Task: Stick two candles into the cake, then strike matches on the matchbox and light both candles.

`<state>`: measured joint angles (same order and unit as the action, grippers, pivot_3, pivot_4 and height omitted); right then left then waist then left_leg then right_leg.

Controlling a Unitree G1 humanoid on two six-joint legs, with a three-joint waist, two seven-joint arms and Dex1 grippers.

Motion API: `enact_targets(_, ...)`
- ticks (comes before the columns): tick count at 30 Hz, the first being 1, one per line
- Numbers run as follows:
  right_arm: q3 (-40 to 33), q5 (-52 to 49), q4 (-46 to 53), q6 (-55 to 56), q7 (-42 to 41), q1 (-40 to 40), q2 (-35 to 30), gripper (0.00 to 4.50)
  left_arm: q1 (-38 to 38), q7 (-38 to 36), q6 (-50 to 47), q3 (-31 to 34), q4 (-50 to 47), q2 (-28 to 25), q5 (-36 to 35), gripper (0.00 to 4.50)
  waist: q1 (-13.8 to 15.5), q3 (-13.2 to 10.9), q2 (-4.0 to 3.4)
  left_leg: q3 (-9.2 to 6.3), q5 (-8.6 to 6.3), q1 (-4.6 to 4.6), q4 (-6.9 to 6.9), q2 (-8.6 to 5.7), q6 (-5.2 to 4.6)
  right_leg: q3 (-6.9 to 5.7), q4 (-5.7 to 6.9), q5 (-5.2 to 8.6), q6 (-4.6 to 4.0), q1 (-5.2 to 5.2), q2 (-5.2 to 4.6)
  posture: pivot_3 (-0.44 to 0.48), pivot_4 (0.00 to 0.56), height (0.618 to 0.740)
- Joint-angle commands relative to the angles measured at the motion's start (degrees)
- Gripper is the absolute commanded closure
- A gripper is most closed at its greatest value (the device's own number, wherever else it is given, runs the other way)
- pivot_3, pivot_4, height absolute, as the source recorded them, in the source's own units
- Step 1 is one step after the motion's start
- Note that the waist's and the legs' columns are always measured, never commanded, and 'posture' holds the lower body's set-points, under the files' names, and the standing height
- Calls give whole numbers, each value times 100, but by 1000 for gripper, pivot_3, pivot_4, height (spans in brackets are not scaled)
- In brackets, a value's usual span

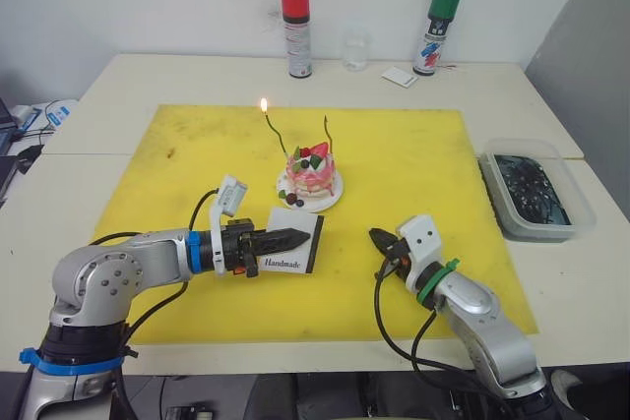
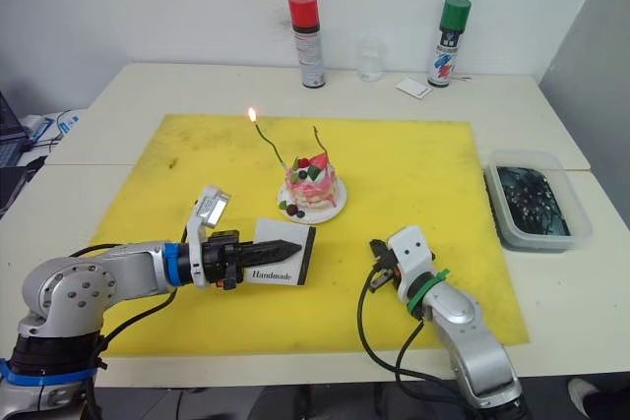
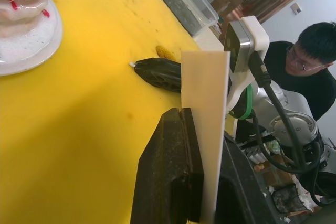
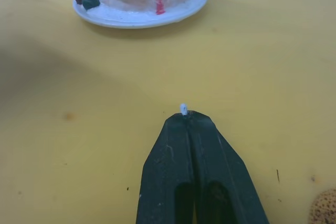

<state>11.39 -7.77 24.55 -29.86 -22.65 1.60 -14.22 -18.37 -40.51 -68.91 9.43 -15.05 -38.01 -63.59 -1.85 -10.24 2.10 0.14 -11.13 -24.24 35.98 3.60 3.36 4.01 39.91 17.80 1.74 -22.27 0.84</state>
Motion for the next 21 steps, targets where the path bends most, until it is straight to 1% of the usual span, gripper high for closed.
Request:
enact_targets(1,-255,-407,728,-238,-380,284,-302,4472,-189,118,-142,186,36,131,-361,4500,0,-1,-1,0,0,-1,0,-1,0,0,0,0,0,-1,0,0,150,740)
enact_targets(6,-379,-918,1488,-392,-1366,935,-1327,4472,-539,256,-198,66,292,415,-434,4500,1,-1,-1,-2,0,-2,4,-2,0,-2,0,-2,4,1,1,0,150,740)
enact_targets(8,-385,-1112,1633,-462,-1629,1219,-1598,4472,-676,236,-184,15,402,488,-386,4500,1,-1,-1,-4,0,-2,3,-2,0,-3,0,-2,4,1,3,0,150,740)
enact_targets(13,-209,-1388,1724,-615,-2120,1765,-2040,4472,-923,134,-166,-111,574,627,-297,4500,1,-2,-1,-3,0,-4,1,-2,0,-3,-3,-2,3,1,5,0,150,740)
enact_targets(21,37,-1109,1453,-409,-2243,1918,-2300,4472,-969,20,-209,-119,599,560,-305,4500,1,-2,-1,-7,0,-12,2,-2,-1,-6,-7,-2,3,-2,4,0,150,740)
